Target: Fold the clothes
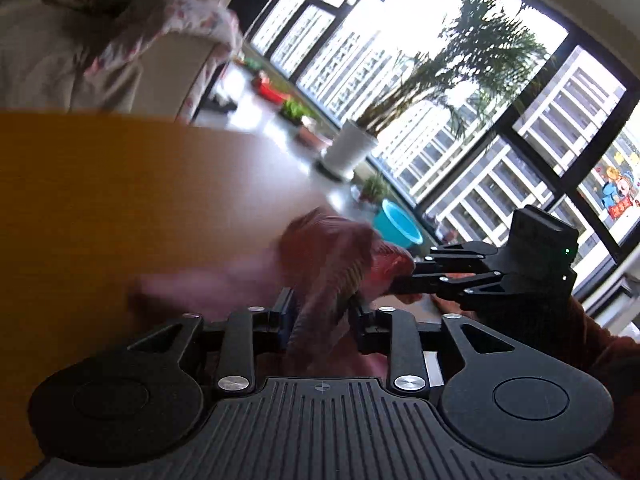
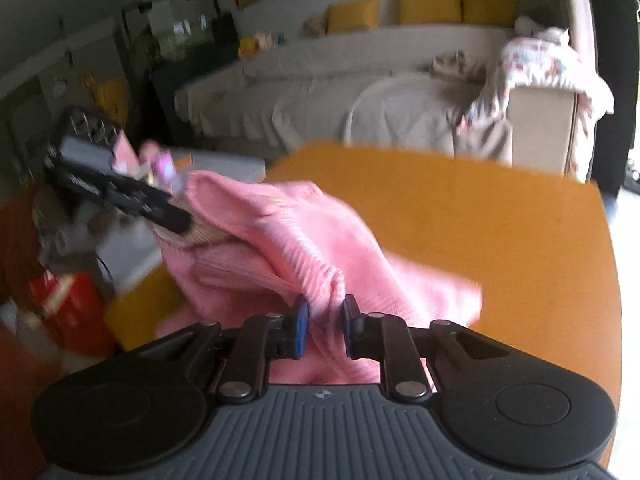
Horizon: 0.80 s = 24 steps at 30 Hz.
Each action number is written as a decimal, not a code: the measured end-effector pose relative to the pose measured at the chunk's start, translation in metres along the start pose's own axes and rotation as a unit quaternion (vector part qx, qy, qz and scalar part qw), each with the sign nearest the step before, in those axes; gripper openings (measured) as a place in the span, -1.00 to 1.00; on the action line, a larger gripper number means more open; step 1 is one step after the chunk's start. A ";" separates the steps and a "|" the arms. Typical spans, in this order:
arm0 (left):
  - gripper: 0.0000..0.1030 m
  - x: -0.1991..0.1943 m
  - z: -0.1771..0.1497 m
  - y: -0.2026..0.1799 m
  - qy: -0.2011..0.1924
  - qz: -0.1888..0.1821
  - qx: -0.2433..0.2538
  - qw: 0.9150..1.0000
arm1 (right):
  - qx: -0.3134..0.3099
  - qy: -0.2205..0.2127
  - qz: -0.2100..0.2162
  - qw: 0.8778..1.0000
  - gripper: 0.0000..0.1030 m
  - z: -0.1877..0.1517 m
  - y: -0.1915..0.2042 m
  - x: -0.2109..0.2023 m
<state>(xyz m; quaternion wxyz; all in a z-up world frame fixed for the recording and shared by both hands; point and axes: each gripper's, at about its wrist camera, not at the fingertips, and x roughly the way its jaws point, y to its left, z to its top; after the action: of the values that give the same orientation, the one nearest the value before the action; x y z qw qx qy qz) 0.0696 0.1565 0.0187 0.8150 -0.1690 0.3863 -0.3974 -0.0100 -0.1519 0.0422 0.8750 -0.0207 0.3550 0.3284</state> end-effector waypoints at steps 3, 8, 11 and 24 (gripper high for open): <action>-0.04 0.003 -0.045 0.004 0.039 0.020 -0.003 0.999 | -0.031 0.044 -0.029 0.998 -0.58 -0.042 0.021 0.010; 0.24 -0.013 -0.084 0.013 0.040 0.045 -0.036 0.998 | 0.004 0.052 -0.041 0.998 -0.32 -0.067 0.020 -0.012; 0.80 -0.040 -0.080 0.017 -0.020 0.050 -0.056 0.997 | 0.042 -0.008 -0.038 0.998 0.28 -0.056 0.008 -0.041; 0.46 0.013 -0.075 0.037 -0.037 0.075 -0.113 0.990 | 0.133 -0.055 -0.095 0.985 0.21 -0.061 -0.037 0.021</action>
<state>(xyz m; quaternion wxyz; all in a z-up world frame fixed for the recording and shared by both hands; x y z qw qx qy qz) 0.0370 0.1720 -0.0575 0.8317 -0.2452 0.4102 -0.2828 -0.0139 -0.1854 -0.0243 0.9154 0.0806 0.3435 0.1938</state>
